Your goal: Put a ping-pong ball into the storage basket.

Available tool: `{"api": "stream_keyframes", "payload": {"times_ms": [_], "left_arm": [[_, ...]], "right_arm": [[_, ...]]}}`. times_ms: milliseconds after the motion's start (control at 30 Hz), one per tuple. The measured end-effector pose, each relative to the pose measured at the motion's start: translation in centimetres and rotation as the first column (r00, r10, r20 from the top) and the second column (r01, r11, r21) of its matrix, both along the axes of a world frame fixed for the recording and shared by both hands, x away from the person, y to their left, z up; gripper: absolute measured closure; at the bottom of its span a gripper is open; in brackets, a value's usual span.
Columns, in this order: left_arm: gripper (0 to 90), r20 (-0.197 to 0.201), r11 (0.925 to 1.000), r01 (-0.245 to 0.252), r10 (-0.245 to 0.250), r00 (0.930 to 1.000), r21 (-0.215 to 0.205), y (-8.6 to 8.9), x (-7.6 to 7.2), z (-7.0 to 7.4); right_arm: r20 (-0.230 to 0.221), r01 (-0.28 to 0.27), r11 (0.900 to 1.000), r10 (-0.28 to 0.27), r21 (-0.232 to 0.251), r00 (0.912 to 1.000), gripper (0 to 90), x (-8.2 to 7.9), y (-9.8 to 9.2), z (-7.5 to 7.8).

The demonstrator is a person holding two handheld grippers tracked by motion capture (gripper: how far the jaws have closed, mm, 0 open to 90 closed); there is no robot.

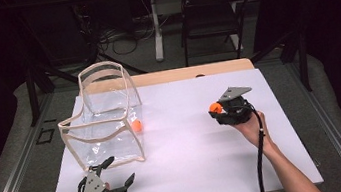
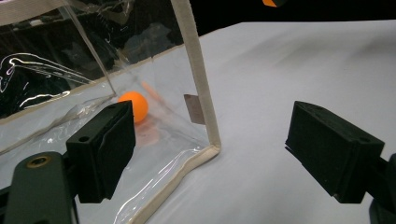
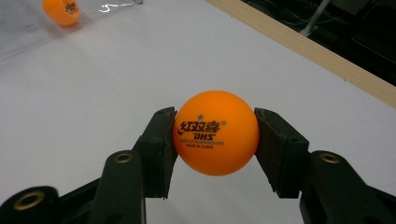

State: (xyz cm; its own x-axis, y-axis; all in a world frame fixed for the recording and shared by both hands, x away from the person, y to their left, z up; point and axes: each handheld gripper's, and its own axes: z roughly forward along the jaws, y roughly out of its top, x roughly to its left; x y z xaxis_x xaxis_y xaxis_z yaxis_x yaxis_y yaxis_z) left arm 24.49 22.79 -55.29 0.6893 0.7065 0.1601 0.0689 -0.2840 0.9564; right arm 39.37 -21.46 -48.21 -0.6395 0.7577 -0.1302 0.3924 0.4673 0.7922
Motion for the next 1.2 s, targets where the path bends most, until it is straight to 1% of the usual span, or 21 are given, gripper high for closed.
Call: {"api": "stream_keyframes", "payload": {"times_ms": [367, 667, 700, 767, 1200], "left_arm": [[15.5, 0.001, 1.0, 0.0, 0.0, 1.0, 0.001, 0.0, 0.0, 0.0], [15.5, 0.001, 1.0, 0.001, -0.001, 1.0, 0.001, 0.0, 0.0, 0.0], [15.4, 0.001, 1.0, 0.001, -0.001, 1.0, 0.0, 0.0, 0.0, 0.0], [15.5, 0.001, 1.0, 0.001, -0.001, 1.0, 0.001, 0.0, 0.0, 0.0], [15.5, -0.001, 1.0, 0.003, -0.003, 1.0, 0.001, -0.1, 0.0, 0.0]], "right_arm": [[0.014, -0.031, 1.0, 0.031, 0.004, 0.9994, 50.3, -0.6, 0.6, 0.5], [0.023, -0.043, 0.999, 0.043, 0.016, 0.9988, 50.3, -1.0, 1.0, 0.9], [0.027, -0.048, 0.999, 0.048, 0.012, 0.9985, 50.2, -1.1, 1.0, 0.9], [0.032, -0.051, 0.999, 0.051, 0.018, 0.9982, 50.2, -1.1, 1.1, 1.0], [0.046, -0.075, 0.997, 0.074, 0.023, 0.9962, 50.2, -1.6, 1.7, 1.3]]}}
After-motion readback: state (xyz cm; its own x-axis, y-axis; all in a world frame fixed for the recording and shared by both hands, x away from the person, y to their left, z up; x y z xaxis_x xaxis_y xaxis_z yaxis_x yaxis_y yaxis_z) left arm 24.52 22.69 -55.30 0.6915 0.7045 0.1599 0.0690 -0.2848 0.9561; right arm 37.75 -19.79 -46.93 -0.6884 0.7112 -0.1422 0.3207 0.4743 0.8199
